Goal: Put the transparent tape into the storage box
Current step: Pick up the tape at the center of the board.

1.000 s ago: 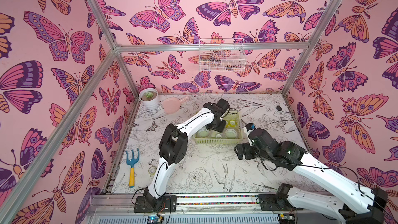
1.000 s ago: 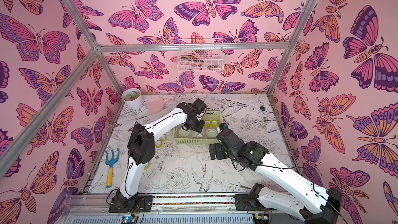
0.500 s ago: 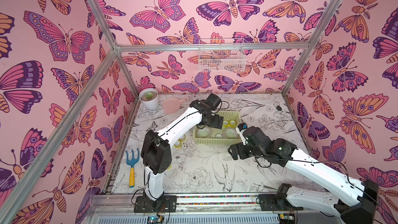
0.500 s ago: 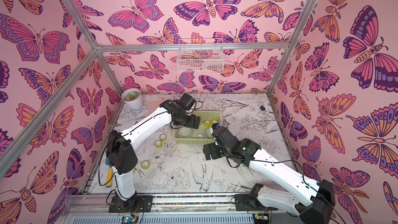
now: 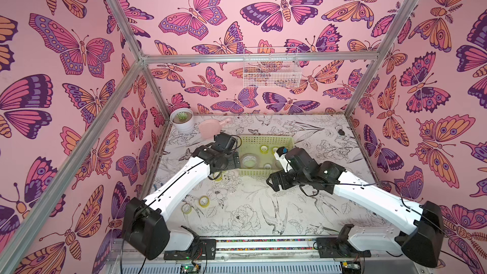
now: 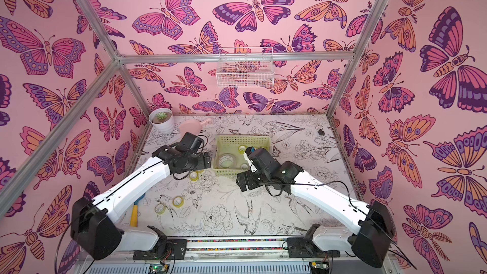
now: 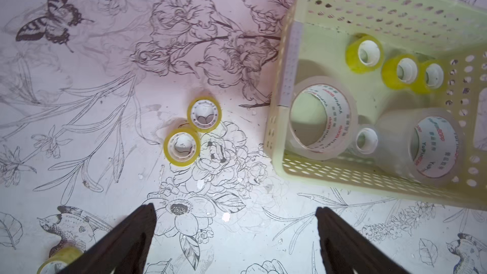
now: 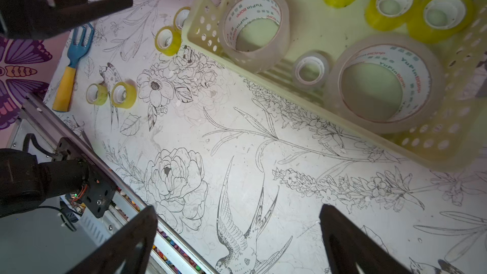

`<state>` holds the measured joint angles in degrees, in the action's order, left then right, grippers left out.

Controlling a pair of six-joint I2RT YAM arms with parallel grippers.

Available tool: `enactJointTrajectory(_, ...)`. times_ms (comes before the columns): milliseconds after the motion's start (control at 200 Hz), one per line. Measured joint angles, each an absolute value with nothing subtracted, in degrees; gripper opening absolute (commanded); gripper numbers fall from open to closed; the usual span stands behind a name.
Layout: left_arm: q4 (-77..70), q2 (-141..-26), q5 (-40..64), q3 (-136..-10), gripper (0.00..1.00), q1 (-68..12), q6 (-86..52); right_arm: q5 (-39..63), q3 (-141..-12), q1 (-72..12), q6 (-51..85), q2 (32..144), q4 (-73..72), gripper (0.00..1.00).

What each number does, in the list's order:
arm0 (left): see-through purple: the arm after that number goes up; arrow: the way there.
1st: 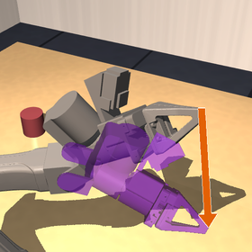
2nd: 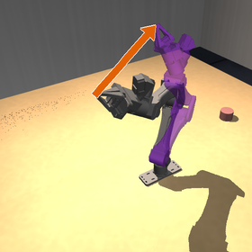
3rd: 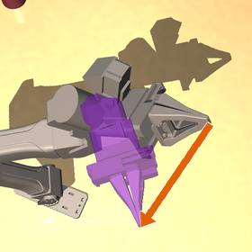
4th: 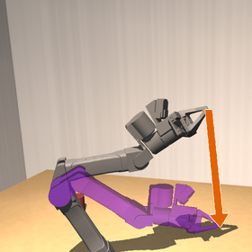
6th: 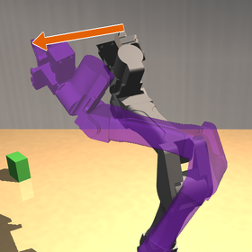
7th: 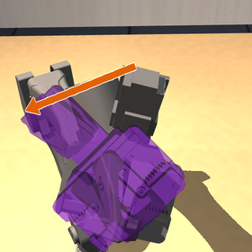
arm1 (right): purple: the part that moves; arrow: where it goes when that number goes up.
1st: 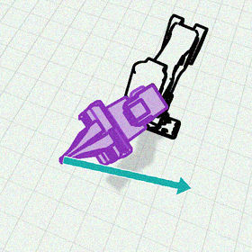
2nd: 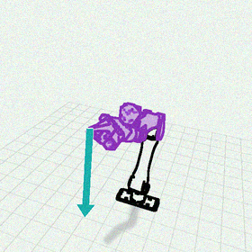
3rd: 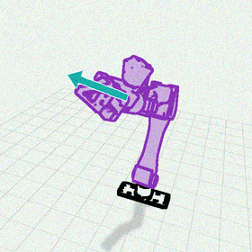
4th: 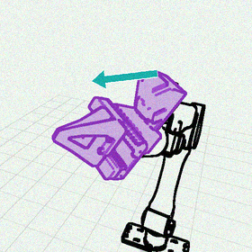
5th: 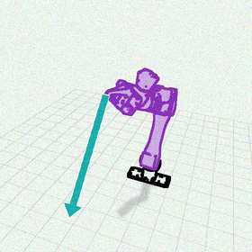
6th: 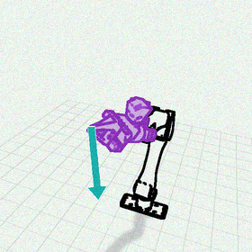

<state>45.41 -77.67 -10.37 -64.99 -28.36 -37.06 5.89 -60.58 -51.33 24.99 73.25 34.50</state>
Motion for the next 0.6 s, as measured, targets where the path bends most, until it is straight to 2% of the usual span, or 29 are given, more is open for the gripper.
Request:
enactJointTrajectory(175, 44.9, -73.1, -9.8, -58.2, 1.0, -23.5, -39.4, 8.2, -63.3, -51.4, 24.1, 77.0, 33.0, 0.99)
enactJointTrajectory(280, 44.9, -72.1, -9.4, -56.7, 0.96, -21.0, -39.9, 9.2, -64.8, -51.4, 23.7, 78.8, 32.4, 0.99)
enactJointTrajectory(456, 44.5, -75.3, -8.8, -57.4, 0.85, -17.8, -39.2, 10.0, -66.4, -51.4, 23.7, 80.4, 31.9, 0.99)
enactJointTrajectory(561, 43.5, -80.6, -8.5, -59.0, 0.75, -16.1, -37.6, 10.2, -66.6, -51.4, 23.7, 80.7, 31.8, 0.99)
enactJointTrajectory(601, 43.2, -82.5, -8.3, -59.7, 0.68, -15.6, -36.7, 10.2, -66.7, -51.4, 23.7, 80.7, 31.8, 0.99)
